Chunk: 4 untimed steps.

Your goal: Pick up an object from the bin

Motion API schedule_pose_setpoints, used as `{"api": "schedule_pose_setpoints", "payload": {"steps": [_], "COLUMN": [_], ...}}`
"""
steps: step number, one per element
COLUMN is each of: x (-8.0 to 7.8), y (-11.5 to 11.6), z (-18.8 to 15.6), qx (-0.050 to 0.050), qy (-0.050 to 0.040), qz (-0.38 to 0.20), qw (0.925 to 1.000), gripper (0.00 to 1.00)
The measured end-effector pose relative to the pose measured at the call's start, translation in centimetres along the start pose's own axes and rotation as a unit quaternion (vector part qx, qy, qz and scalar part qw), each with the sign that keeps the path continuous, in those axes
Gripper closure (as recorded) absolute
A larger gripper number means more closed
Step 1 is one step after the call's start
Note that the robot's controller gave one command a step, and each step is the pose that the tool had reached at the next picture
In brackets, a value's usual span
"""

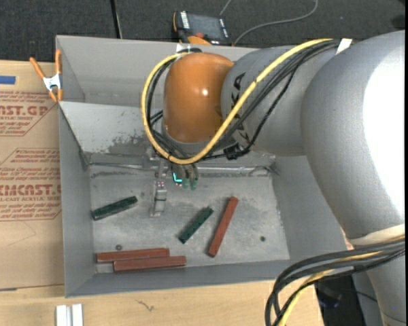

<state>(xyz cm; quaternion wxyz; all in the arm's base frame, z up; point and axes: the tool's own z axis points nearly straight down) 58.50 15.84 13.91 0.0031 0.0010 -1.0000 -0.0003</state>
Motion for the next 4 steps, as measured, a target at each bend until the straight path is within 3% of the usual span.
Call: {"api": "schedule_pose_setpoints", "payload": {"steps": [1, 2, 3, 4], "x": [1.3, 1.0, -0.6, 0.5], "y": [2.6, 2.5, 3.1, -1.5], "z": [7.2, 6.7, -5.5, -12.8], "qx": [0.0, 0.0, -0.001, 0.001], "qy": [0.0002, -0.0036, -0.0089, -0.007], "qz": [-0.027, -0.025, -0.035, -0.196], "qw": [0.9996, 0.9997, 0.9994, 0.9805], "gripper": [0.0, 1.0, 1.0, 1.0]}}
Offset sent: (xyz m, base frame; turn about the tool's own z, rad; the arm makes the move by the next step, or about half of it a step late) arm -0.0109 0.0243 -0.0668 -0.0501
